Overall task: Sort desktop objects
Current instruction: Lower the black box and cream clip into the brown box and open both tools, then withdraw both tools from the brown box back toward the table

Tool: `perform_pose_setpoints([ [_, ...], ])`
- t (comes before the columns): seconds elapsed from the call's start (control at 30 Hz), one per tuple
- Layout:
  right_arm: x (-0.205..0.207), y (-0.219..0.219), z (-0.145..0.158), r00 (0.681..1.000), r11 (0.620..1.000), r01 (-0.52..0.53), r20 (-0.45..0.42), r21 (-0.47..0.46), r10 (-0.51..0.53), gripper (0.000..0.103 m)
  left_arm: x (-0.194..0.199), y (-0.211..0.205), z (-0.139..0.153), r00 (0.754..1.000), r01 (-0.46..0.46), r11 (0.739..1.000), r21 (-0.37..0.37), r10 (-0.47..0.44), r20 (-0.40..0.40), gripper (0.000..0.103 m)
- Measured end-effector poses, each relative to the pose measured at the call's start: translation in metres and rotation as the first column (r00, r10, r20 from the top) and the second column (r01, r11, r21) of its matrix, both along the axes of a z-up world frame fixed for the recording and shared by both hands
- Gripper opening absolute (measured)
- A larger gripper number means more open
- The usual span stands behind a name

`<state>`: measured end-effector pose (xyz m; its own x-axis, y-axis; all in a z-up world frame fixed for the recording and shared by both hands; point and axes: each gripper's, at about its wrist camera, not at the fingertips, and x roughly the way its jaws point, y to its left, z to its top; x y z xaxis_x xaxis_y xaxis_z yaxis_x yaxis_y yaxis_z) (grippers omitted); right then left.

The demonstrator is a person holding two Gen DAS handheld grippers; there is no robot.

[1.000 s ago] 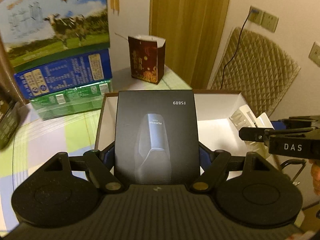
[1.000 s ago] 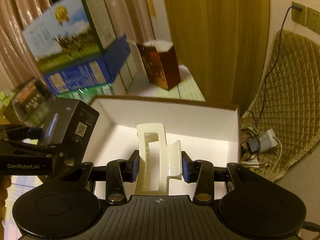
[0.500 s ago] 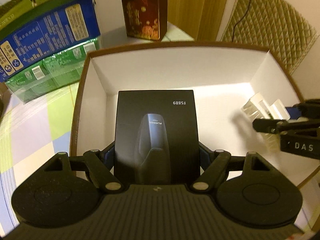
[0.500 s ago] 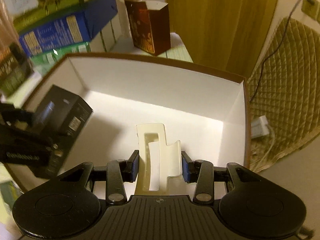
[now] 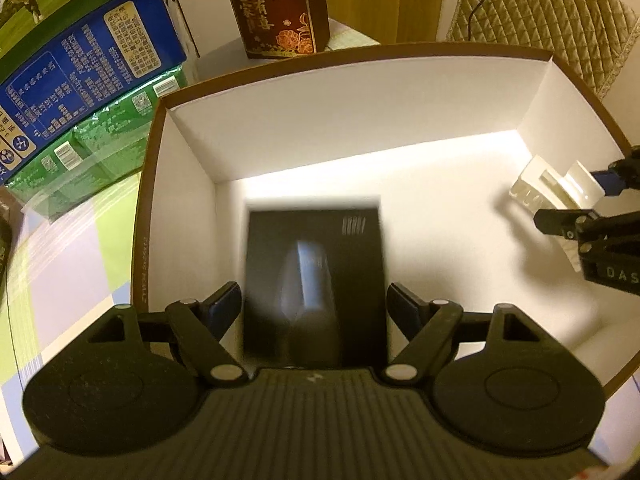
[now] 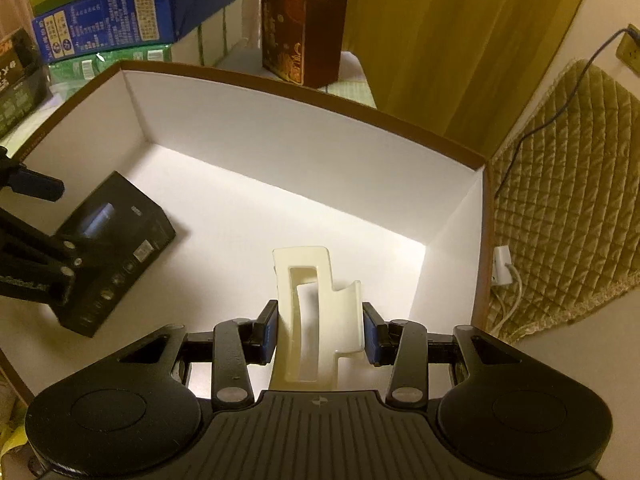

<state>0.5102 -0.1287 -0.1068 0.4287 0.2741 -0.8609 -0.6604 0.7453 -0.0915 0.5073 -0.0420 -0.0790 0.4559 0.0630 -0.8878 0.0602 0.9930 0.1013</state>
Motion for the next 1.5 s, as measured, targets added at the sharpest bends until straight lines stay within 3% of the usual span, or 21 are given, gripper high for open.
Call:
perform_pose_setpoints([
  [0.2, -0.004, -0.003, 0.003, 1.0, 1.0, -0.009, -0.003, 0.017, 0.009, 0.039, -0.001, 0.003, 0.001, 1.0, 0.013, 1.0, 0.013, -0.014, 0.011, 0.081],
  [0.27, -0.006, -0.003, 0.004, 1.0, 1.0, -0.013, -0.005, 0.023, 0.014, 0.047, -0.003, 0.004, 0.003, 1.0, 0.013, 1.0, 0.008, -0.013, 0.017, 0.081],
  [0.33, -0.009, -0.004, 0.006, 0.999, 0.997, -0.049, -0.016, 0.058, 0.05, 0.071, -0.006, 0.004, 0.007, 0.999, 0.017, 1.0, 0.001, -0.017, 0.029, 0.082],
  [0.4, -0.017, -0.005, 0.011, 0.999, 0.997, -0.051, 0.021, 0.065, 0.049, 0.09, -0.011, 0.005, 0.012, 0.999, 0.022, 1.0, -0.004, -0.022, 0.046, 0.086],
  [0.47, -0.024, -0.007, 0.017, 0.996, 0.994, -0.072, 0.051, 0.082, 0.068, 0.091, -0.019, 0.006, 0.019, 0.997, 0.031, 0.999, -0.013, -0.03, 0.071, 0.087],
  [0.93, -0.046, -0.025, 0.035, 1.0, 0.993, -0.006, 0.025, 0.116, 0.003, 0.101, -0.061, 0.019, 0.045, 0.991, 0.038, 0.998, -0.047, -0.032, 0.128, 0.092],
  [1.5, -0.09, -0.059, 0.065, 0.998, 0.975, -0.019, 0.059, 0.22, 0.006, 0.101, -0.135, 0.025, 0.076, 0.977, 0.04, 0.995, -0.091, -0.019, 0.213, 0.092],
])
